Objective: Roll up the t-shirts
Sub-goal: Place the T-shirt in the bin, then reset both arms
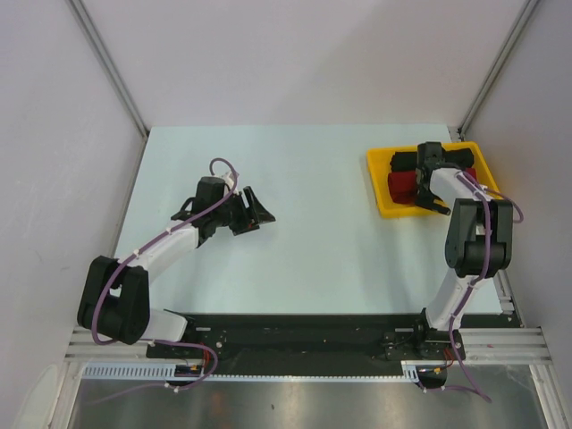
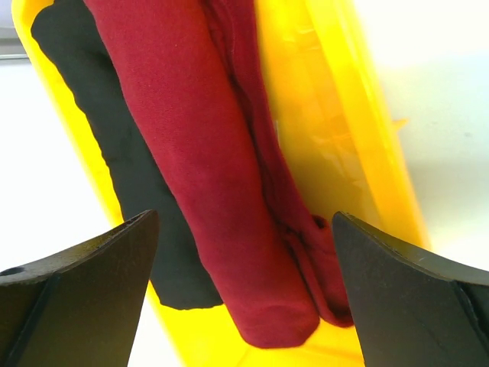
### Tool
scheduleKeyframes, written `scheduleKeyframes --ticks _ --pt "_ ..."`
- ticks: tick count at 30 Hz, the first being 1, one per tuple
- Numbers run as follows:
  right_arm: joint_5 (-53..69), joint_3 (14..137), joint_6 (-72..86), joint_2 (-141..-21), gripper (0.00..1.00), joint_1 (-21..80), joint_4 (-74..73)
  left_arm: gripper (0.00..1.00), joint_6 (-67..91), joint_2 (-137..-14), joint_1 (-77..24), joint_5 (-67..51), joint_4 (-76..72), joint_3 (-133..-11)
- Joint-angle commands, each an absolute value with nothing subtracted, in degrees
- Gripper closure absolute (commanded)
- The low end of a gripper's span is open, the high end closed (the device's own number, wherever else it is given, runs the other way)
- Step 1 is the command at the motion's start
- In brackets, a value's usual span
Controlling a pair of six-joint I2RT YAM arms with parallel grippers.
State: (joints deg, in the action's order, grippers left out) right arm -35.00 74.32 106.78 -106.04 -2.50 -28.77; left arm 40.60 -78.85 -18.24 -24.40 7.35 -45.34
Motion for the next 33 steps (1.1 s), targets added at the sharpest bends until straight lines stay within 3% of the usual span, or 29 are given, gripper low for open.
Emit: scheduleKeyframes --ticks 1,8,16,20,27,33 --pt "-37.0 77.87 106.0 -101.43 0.0 -2.99 -37.95 0.3 41.66 -76.55 -18.46 -25.49 4.66 -45.53" --pt "-34.54 79.19 97.49 -98.09 0.0 -2.29 -41.04 0.24 41.4 -75.33 -18.46 -25.66 5.27 -45.09" --pt "-33.75 77.7 74.67 -90.8 0.01 7.63 -38.16 0.0 39.55 -69.97 -18.54 -22.86 8.87 -44.12" --pt "-32.79 72.61 66.03 -85.18 0.01 18.52 -34.47 0.0 37.1 -64.89 -18.72 -21.28 12.03 -42.72" --pt "-32.26 64.36 55.91 -79.64 0.0 46.19 -28.14 0.0 32.87 -53.03 -19.51 -10.56 21.08 -38.59" --pt "-29.71 58.89 51.42 -78.49 0.0 54.66 -25.14 0.0 30.24 -43.78 -19.6 -5.89 24.78 -35.16"
